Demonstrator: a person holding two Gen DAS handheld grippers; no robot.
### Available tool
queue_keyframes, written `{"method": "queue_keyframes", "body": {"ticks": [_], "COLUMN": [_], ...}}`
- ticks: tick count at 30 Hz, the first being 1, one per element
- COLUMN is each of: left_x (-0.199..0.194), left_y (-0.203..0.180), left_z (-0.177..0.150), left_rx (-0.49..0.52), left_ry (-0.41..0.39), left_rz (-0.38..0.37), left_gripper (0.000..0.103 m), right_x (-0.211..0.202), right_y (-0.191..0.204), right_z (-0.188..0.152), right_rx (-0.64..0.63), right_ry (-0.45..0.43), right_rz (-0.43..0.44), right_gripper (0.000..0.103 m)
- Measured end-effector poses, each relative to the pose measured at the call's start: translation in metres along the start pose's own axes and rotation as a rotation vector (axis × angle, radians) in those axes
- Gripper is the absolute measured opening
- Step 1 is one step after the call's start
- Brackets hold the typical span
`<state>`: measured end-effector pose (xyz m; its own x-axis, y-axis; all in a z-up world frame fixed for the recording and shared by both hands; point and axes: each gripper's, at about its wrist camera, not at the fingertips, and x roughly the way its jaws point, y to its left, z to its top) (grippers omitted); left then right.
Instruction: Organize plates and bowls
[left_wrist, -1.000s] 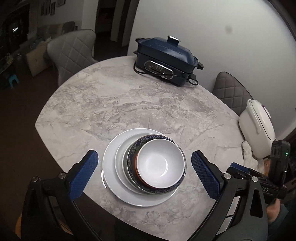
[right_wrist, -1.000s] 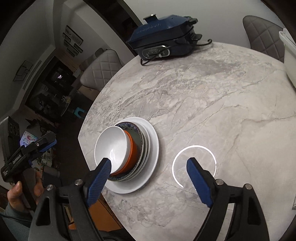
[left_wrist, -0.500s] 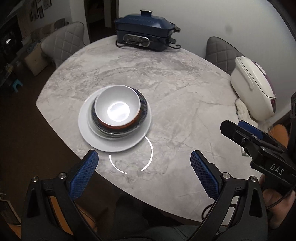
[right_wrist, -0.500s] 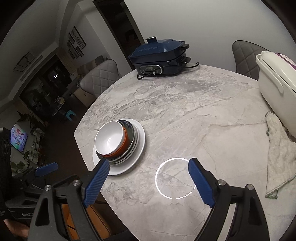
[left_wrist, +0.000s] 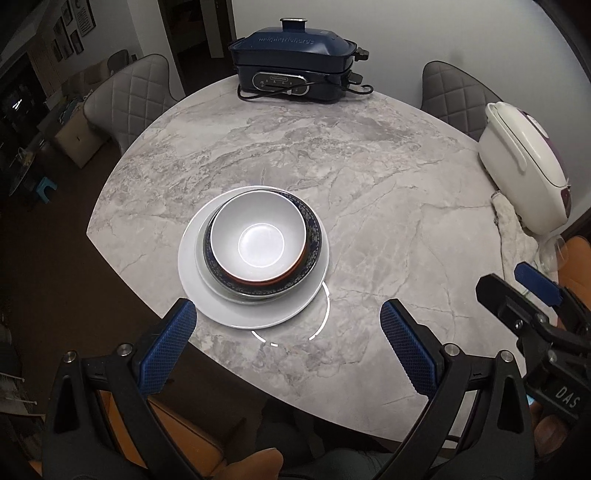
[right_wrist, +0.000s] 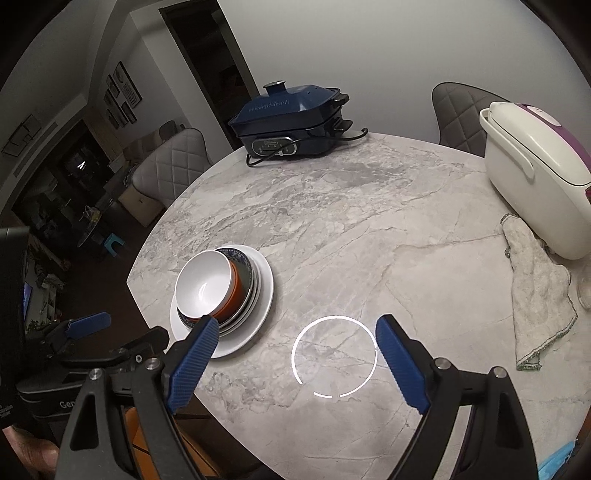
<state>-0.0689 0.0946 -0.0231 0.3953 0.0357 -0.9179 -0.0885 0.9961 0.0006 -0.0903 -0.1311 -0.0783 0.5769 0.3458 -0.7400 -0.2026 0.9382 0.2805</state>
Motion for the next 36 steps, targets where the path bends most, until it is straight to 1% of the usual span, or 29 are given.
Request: {"method": "queue_keyframes", "body": {"ticks": [5,8,23,30,36], "left_x": [-0.003,-0.002,0.001,0.002,0.003], "left_y": [0.007,0.011,0.020,0.020,0.018], "left_z": [0.013,0.018,0.012,0.011,0.011], "left_rx": [-0.016,-0.025,-0.059,-0.056,-0.055], "left_ry": [-0.024,-0.021,-0.022,-0.022,-0.026], "left_rz": [-0.012,-0.017,0.006,0.008,-0.006], "left_gripper": [0.100,0.100,0.100,0.100,0.100], "right_x": [-0.002,-0.002,0.014,0.017,0.018], "right_y": [0.009,0.013,0.017,0.020,0.019], "right_z": [0.000,-0.002,-0.001,0.002,0.004], "right_rx": [-0.006,-0.005,0.009,0.004,0.007], "right_ry": [-0.005,0.001,0.066,0.070,0.069], "right_rz": [-0.033,-0.051,-0.117,-0.122,-0.132], "right_gripper": [0.089,0.089,0.089,0.089,0.089]}}
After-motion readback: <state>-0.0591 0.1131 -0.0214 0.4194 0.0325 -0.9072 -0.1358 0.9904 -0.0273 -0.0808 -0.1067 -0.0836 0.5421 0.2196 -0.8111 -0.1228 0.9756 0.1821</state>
